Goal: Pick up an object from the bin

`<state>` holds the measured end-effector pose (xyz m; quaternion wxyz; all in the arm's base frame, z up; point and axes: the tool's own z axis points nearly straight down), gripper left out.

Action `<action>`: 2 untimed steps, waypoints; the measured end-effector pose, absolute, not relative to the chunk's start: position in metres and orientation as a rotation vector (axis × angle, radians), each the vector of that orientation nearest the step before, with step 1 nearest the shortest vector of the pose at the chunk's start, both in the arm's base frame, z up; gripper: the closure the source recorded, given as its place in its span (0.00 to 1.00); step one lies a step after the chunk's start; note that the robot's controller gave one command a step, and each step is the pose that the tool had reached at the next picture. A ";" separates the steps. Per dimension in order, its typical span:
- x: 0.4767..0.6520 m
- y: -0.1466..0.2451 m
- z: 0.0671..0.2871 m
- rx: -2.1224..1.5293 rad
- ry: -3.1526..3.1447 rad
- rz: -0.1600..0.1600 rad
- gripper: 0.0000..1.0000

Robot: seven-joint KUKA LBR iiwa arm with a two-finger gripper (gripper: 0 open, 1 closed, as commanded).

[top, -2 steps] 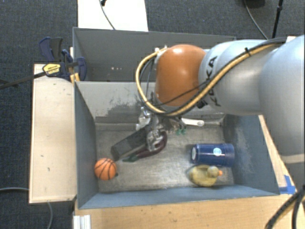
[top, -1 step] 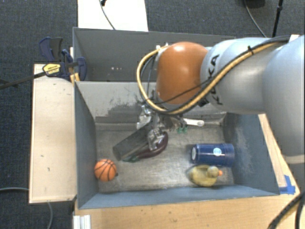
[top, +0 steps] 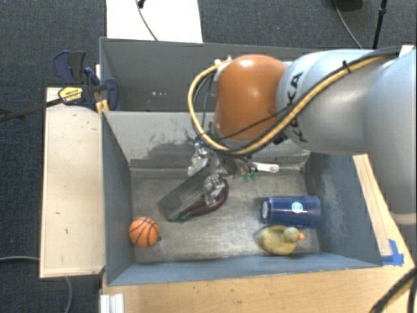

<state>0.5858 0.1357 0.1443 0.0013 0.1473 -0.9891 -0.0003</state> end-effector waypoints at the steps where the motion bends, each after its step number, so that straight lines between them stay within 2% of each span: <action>1: 0.585 0.136 0.158 0.462 -3.103 -0.001 1.00; 2: 0.586 0.135 0.169 0.462 -3.106 0.000 1.00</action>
Offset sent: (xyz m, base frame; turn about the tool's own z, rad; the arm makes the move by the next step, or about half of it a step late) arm -0.0001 0.0002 0.0028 0.0000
